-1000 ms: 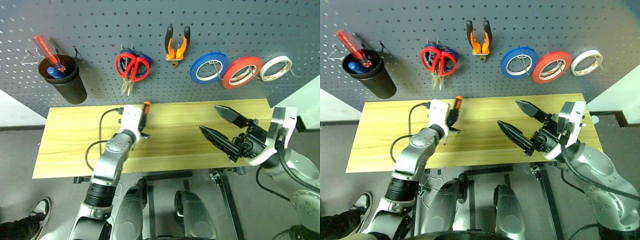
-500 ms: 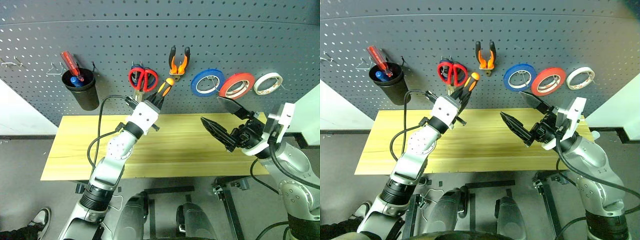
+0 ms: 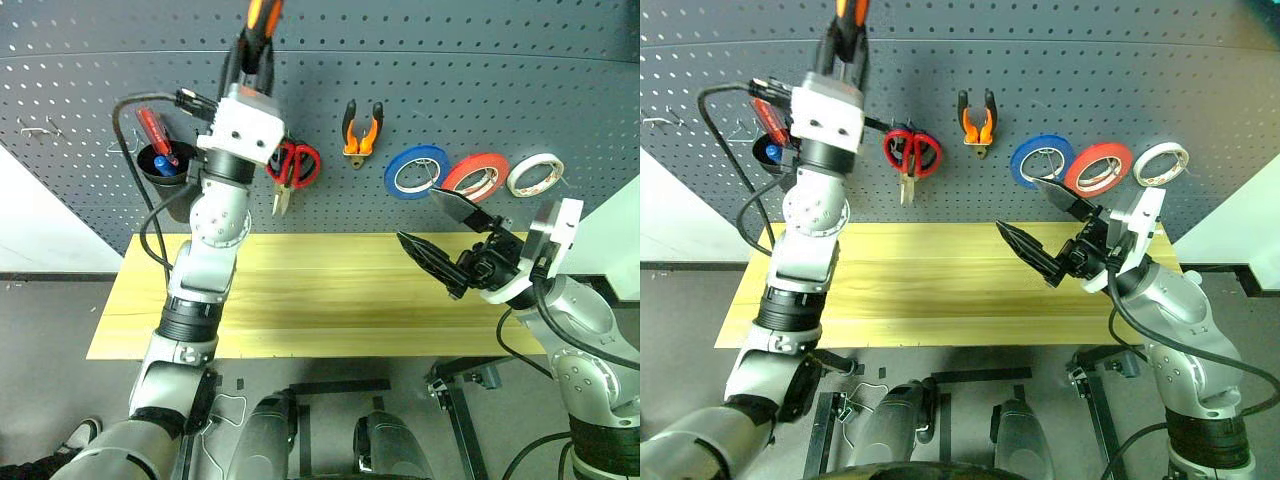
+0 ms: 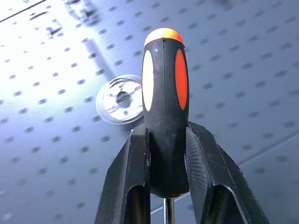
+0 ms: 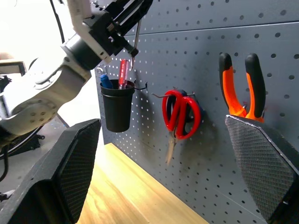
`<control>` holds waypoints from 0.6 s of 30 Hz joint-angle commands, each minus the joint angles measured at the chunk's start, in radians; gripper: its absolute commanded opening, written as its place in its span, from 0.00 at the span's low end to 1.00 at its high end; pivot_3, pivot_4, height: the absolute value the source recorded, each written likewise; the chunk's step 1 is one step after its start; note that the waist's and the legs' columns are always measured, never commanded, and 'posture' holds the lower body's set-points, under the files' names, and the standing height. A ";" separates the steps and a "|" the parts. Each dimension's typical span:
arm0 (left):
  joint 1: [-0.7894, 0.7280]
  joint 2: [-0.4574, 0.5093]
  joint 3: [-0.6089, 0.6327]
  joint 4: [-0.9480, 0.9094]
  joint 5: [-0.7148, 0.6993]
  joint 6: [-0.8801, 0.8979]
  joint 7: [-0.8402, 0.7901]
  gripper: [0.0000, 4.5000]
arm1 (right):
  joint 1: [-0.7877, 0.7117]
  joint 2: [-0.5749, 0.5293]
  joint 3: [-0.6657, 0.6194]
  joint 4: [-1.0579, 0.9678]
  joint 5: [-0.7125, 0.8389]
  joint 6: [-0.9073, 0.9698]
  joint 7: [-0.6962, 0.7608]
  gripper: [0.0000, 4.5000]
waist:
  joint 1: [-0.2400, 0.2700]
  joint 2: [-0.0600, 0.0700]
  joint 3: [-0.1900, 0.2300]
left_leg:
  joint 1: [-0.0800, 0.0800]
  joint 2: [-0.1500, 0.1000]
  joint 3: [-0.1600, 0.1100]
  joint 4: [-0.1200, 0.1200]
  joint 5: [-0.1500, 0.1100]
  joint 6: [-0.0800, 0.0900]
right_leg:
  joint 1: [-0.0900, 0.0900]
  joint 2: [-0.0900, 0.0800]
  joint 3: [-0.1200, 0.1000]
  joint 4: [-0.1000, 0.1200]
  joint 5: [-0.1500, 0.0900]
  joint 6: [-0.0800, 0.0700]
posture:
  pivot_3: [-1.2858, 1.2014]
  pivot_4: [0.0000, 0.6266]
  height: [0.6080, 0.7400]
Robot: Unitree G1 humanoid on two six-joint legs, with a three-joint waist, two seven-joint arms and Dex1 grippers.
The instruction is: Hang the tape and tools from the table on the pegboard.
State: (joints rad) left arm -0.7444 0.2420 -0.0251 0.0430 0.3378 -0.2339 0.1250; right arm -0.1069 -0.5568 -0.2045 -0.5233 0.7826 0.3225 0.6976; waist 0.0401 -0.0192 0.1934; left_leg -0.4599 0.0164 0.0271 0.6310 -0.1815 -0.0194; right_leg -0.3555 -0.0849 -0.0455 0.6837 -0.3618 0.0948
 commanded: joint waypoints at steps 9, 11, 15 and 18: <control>0.011 0.079 0.057 -0.040 0.081 -0.016 0.092 0.15 | 0.005 -0.003 -0.050 -0.118 0.159 0.053 -0.029 1.00 | -0.002 0.000 0.002 | 0.000 0.000 -0.001 0.000 -0.003 0.005 | 0.000 0.000 0.000 0.001 0.000 0.000 | 0.53 0.30 0.80; 0.019 0.091 0.067 -0.050 0.098 -0.010 0.107 0.15 | -0.022 -0.001 -0.057 -0.133 0.207 0.059 -0.046 1.00 | -0.004 0.000 0.002 | 0.000 0.001 -0.001 0.000 -0.003 0.005 | 0.000 0.000 0.001 0.001 0.000 0.000 | 0.53 0.31 0.80; 0.037 0.118 0.097 -0.038 0.099 -0.018 0.127 0.15 | -0.097 -0.032 -0.094 -0.175 0.342 0.085 -0.091 1.00 | -0.003 -0.001 0.004 | 0.000 0.001 -0.001 0.000 -0.003 0.007 | 0.000 -0.001 0.001 0.002 0.000 0.000 | 0.52 0.35 0.80; 0.048 0.125 0.109 -0.018 0.079 -0.031 0.133 0.15 | -0.114 -0.068 -0.114 -0.197 0.397 0.113 -0.121 1.00 | -0.002 -0.001 0.007 | 0.000 0.001 -0.001 0.001 -0.004 0.008 | 0.001 -0.003 0.001 0.001 0.000 0.000 | 0.52 0.38 0.80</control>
State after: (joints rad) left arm -0.6975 0.3562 0.0634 0.0398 0.4250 -0.2465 0.2445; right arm -0.2170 -0.6096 -0.2889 -0.6800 1.1355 0.4247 0.5931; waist 0.0386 -0.0203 0.2000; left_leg -0.4593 0.0171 0.0260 0.6316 -0.1855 -0.0108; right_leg -0.3544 -0.0879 -0.0446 0.6850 -0.3617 0.0945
